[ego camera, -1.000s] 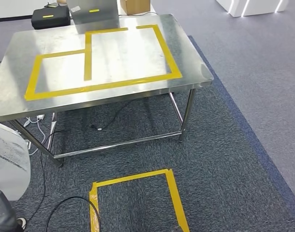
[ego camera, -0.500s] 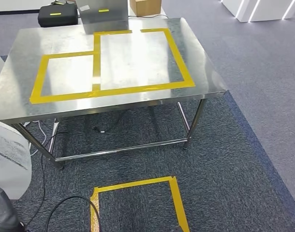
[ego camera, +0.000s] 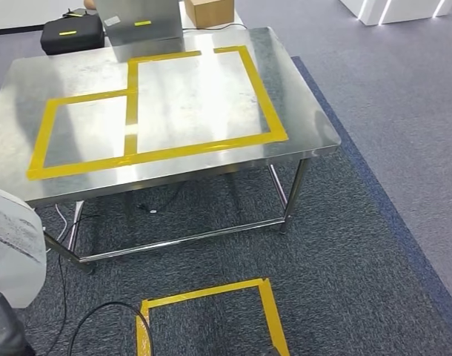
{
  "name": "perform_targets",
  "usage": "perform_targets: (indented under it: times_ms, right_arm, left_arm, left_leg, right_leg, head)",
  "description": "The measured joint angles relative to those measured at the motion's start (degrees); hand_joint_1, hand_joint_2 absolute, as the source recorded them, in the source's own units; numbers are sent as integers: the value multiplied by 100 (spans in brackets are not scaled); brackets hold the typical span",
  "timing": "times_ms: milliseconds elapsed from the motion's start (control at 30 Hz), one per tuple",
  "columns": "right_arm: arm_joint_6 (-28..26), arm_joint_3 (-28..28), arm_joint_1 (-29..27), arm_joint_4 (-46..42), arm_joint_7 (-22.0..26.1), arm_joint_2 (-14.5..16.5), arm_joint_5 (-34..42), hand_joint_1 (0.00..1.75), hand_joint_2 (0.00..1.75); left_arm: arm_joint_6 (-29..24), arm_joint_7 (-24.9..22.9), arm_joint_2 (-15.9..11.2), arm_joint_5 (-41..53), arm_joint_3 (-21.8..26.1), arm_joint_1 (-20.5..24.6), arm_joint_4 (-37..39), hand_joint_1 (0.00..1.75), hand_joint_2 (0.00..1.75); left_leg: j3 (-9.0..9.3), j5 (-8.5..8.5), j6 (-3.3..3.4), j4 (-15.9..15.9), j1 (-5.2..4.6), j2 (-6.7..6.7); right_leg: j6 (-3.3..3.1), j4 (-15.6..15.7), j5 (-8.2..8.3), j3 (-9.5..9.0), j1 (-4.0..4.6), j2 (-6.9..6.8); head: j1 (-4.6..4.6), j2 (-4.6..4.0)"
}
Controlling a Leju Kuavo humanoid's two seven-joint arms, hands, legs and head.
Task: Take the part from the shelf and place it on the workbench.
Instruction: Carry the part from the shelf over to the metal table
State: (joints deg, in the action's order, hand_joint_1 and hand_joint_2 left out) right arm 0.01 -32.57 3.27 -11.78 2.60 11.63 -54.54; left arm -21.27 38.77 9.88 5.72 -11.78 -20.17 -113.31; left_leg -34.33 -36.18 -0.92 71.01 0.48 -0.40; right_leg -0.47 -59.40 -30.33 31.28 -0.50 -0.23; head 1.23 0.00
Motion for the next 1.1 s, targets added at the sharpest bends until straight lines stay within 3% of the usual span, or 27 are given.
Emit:
perform_targets:
  times_ms: [33, 133, 167, 200, 267, 333, 433, 467, 500, 600, 667, 733, 800, 867, 933, 967, 1000, 1033, 1100]
  right_arm:
    - [1, -4, -3, 0, -5, 0, -5, 0, 0]
    - [9, -17, -11, 3, -25, 0, -36, 0, 0]
    - [13, -17, -11, 4, -28, 0, -45, 0, 0]
    - [15, -18, -11, 5, -30, 0, -50, 0, 0]
    - [15, -20, -13, 3, -32, -2, -55, 0, 0]
    - [15, -21, 6, 2, -31, -4, -63, 0, 0]
    - [16, -22, 26, 2, -32, -4, -75, 0, 0]
    - [16, -23, 23, 2, -32, -4, -78, 0, 0]
    - [16, -24, 21, 2, -33, -4, -80, 0, 0]
    - [18, -26, 8, 10, -33, -7, -87, 0, 0]
    - [21, -26, -4, 25, -33, -12, -94, 0, 0]
    - [22, -28, -12, 31, -35, -13, -98, 0, 0]
    - [21, -31, -16, 30, -34, -7, -98, 0, 0]
    - [22, -32, -8, 28, -33, -2, -99, 0, 0]
    - [23, -35, -4, 28, -35, -2, -101, 0, 0]
    - [23, -37, -5, 28, -36, -2, -102, 0, 0]
    - [23, -38, -5, 28, -37, -2, -104, 0, 0]
    - [23, -39, -5, 28, -37, -2, -105, 0, 0]
    - [23, -40, -3, 30, -36, -2, -108, 0, 0]
  left_arm:
    - [-1, 0, -1, 1, 0, -1, 0, 175, 175]
    - [-3, 0, -9, 4, 1, -5, 5, 175, 175]
    - [-4, 0, -11, 6, 1, -13, 8, 175, 175]
    - [-7, 0, -11, 7, 1, -20, 11, 175, 175]
    - [-8, 0, -7, 11, -3, -23, 13, 175, 175]
    - [-7, 0, -1, 15, -6, 4, 15, 175, 175]
    - [-7, 0, 0, 19, -7, 17, 15, 175, 175]
    - [-7, 0, 0, 19, -7, 16, 15, 175, 175]
    - [-7, 0, 0, 20, -7, 17, 15, 175, 175]
    - [-7, 0, 1, 20, -8, 20, 18, 175, 175]
    - [-7, 0, 0, 20, -9, 21, 21, 175, 175]
    - [-7, 1, -1, 21, -9, 23, 21, 175, 175]
    - [-7, 1, -4, 21, -9, 36, 21, 175, 175]
    - [-6, 0, -8, 18, -9, 48, 21, 175, 175]
    - [-8, 1, -9, 16, -9, 49, 22, 175, 175]
    - [-10, 1, -10, 16, -9, 47, 22, 175, 175]
    - [-12, 1, -11, 16, -9, 47, 22, 175, 175]
    - [-15, 0, -13, 17, -9, 46, 22, 175, 175]
    - [-26, 0, -17, 26, -9, 44, 23, 175, 175]
  left_leg:
    - [-134, -47, -4, 116, 1, 0]
    - [-274, 491, 88, -531, -45, 17]
    - [-216, 710, 140, -831, -60, 20]
    - [-214, 659, 172, -840, -70, 14]
    - [-65, 744, 243, -937, -38, 5]
    - [73, 692, 302, -982, -14, 7]
    - [156, 584, 339, -990, -14, 2]
    - [197, 537, 340, -989, -14, -3]
    - [258, 483, 338, -989, -14, -8]
    - [485, 291, 310, -995, -14, -15]
    - [548, 210, 254, -1022, -10, -21]
    - [625, 200, 187, -1062, -13, -27]
    - [618, 246, 130, -898, -18, -20]
    - [319, 188, 69, -367, -5, -13]
    - [-110, -63, 18, 194, 14, -11]
    - [-266, -153, 5, 316, 20, -9]
    - [-354, -138, 1, 287, 22, -8]
    - [-365, 23, 5, 95, 22, -6]
    - [-290, 570, 33, -492, 14, 3]
  right_leg:
    - [2, 0, -43, -41, 0, 6]
    - [81, 18, -328, -323, 7, 21]
    - [124, 17, -390, -412, 15, 18]
    - [163, -8, -393, -465, 25, 16]
    - [226, -124, -411, -507, 37, 12]
    - [262, -474, -551, -321, 38, 13]
    - [276, -1352, -904, 391, 35, 14]
    - [272, -1486, -911, 585, 36, 14]
    - [266, -1441, -801, 692, 38, 15]
    - [217, -623, -24, 672, 53, 15]
    - [169, -296, 200, 631, 85, 15]
    - [112, -193, 178, 545, 92, 19]
    - [60, -73, 173, 376, 57, 24]
    - [18, 37, 120, 181, 30, 23]
    - [0, 79, 26, 28, 24, 27]
    - [2, 83, -32, -46, 23, 34]
    - [8, 84, -95, -128, 21, 43]
    - [20, 84, -162, -219, 19, 52]
    - [54, 85, -297, -385, 18, 58]
  head:
    - [1, 0]
    - [-1, 0]
    - [-5, 0]
    - [-7, 0]
    - [-5, 1]
    - [18, 1]
    - [61, 1]
    - [68, 1]
    - [73, 1]
    - [62, 1]
    - [42, 1]
    - [40, 1]
    - [31, 1]
    - [12, 1]
    - [2, 0]
    - [2, 0]
    - [2, 0]
    - [0, 0]
    - [1, 0]
